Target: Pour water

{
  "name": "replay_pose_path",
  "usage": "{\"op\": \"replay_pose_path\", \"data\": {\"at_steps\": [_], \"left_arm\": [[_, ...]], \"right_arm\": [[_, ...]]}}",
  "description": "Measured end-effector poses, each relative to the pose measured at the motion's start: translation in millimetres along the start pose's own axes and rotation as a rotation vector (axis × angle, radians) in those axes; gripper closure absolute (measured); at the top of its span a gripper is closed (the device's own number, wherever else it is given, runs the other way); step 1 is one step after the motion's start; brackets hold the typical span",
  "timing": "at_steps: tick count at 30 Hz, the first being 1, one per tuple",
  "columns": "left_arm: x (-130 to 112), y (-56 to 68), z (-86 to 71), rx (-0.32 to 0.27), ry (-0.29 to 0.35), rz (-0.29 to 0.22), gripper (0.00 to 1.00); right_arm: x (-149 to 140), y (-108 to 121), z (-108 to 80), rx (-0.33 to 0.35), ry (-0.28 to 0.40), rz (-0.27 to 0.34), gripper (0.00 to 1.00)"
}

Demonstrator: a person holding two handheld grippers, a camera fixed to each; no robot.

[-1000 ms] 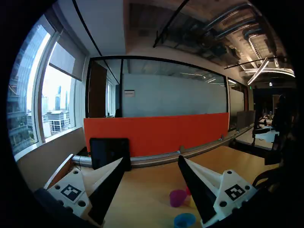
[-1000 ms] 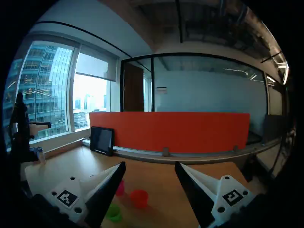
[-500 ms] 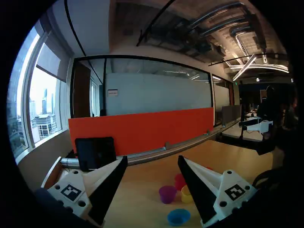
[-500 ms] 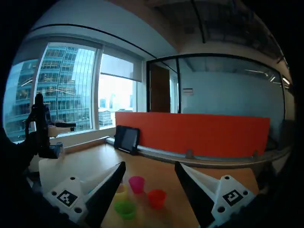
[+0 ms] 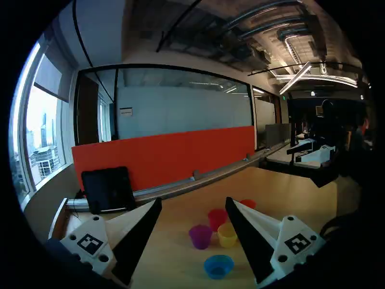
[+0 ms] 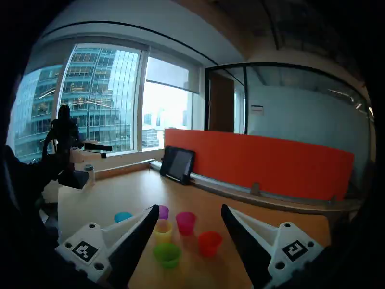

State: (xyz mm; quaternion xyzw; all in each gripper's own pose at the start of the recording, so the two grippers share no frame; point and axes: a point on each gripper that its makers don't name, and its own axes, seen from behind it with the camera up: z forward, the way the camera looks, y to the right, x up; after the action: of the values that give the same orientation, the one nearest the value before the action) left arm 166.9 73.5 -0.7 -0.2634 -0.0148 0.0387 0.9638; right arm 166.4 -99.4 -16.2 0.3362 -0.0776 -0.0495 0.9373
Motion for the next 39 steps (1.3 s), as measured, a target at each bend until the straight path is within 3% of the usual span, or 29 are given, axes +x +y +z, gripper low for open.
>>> {"op": "replay_pose_path", "data": {"at_steps": [11,39], "left_arm": [[-44.2,11.8,3.0,-0.041,-0.076,0.01,0.02],[-156.3,28.1,11.4,-0.107,-0.279,0.002,0.02]], "right_arm": [[-32.0,-16.8,6.8,0.072,-0.065,-0.017,0.0],[-123.7,-34.1,33.2,0.168,-0.233,-0.061,0.0]]}}
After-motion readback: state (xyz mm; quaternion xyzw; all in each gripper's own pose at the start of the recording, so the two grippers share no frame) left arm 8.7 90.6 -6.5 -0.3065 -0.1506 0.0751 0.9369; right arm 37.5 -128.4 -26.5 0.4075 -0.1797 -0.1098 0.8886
